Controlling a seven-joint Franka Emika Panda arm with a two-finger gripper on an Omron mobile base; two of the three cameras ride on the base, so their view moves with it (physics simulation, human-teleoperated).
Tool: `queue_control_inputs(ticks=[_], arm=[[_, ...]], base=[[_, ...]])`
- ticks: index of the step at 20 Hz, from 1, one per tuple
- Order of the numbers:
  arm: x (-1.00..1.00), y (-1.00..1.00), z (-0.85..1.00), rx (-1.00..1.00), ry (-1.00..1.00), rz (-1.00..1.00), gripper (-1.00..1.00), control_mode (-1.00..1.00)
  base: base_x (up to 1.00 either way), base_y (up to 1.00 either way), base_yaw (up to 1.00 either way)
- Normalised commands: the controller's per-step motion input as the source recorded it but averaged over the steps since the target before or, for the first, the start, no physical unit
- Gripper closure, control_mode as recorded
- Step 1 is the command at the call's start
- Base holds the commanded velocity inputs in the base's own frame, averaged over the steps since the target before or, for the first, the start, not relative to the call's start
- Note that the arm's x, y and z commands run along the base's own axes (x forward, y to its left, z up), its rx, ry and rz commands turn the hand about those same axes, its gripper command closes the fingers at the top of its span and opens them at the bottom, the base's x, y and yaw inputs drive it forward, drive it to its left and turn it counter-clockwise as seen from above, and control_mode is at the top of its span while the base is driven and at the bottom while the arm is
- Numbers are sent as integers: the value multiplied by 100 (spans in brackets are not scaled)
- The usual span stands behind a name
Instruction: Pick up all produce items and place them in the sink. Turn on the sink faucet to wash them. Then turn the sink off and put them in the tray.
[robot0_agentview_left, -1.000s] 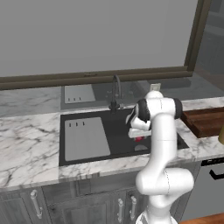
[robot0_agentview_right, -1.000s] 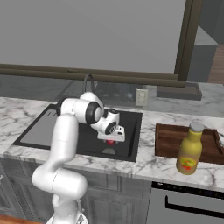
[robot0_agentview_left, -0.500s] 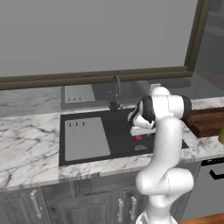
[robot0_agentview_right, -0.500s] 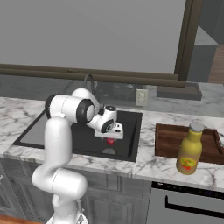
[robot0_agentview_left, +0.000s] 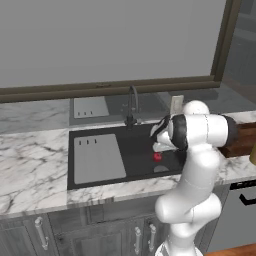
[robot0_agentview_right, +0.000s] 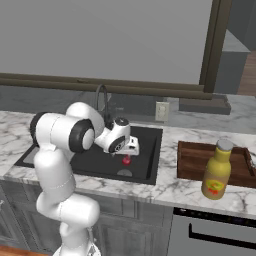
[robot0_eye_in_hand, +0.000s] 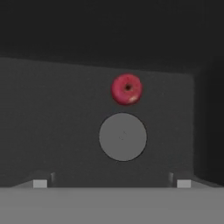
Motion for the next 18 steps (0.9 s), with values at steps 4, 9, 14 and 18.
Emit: queue_control_inputs(ticks=[4, 9, 14, 18], arm=[[-39, 0, 73, 0, -16, 0, -100, -100], [-25, 8, 77, 0, -15, 1, -100, -100], [-4, 9, 72, 0, -12, 4, -100, -100], [0, 6, 47, 0, -7, 2, -100, -100]], base=[[0, 0, 0], [0, 0, 0], [0, 0, 0], [0, 0, 0]])
